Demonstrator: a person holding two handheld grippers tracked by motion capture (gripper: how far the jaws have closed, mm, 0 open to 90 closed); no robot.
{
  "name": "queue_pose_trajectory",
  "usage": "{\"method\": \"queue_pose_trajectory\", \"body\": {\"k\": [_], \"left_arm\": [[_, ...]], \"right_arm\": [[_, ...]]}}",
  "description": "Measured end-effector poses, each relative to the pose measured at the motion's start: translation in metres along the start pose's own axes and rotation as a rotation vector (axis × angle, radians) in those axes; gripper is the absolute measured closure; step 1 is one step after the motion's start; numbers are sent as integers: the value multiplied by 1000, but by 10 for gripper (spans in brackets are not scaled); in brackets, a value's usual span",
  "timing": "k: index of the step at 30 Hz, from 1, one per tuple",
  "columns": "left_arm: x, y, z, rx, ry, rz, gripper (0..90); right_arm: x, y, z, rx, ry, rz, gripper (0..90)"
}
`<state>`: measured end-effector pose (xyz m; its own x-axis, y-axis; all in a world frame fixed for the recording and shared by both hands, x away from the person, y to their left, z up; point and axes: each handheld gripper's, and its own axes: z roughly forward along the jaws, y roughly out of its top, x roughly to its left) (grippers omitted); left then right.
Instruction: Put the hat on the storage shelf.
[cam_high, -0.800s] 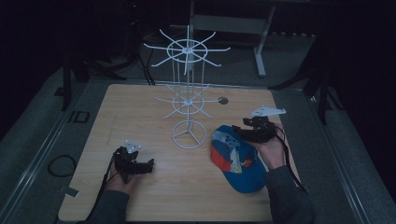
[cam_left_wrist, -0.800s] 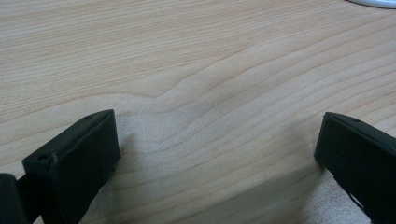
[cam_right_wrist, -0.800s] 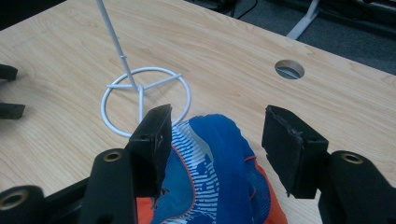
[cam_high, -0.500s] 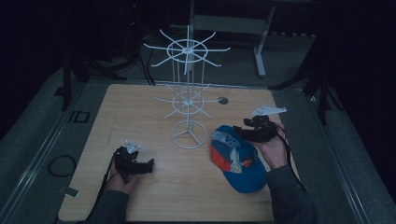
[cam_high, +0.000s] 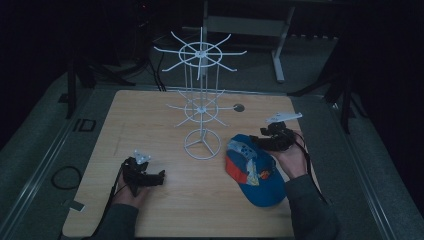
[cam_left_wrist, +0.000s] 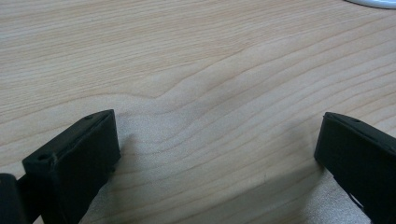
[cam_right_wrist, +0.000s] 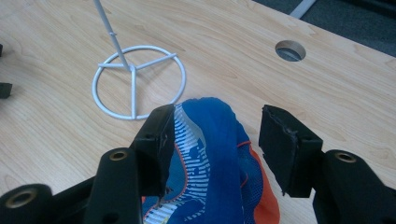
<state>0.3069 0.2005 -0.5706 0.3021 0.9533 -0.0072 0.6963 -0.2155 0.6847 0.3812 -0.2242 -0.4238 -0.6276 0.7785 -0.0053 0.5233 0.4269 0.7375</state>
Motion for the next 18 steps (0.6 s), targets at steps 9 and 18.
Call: {"method": "queue_pose_trajectory", "body": {"k": [9,18], "left_arm": [[0,0,0,0,0,1,0],[0,0,0,0,0,0,0]], "right_arm": [[-4,2,11,39,13,20,450],[-3,1,19,94,49,12,458]]}}
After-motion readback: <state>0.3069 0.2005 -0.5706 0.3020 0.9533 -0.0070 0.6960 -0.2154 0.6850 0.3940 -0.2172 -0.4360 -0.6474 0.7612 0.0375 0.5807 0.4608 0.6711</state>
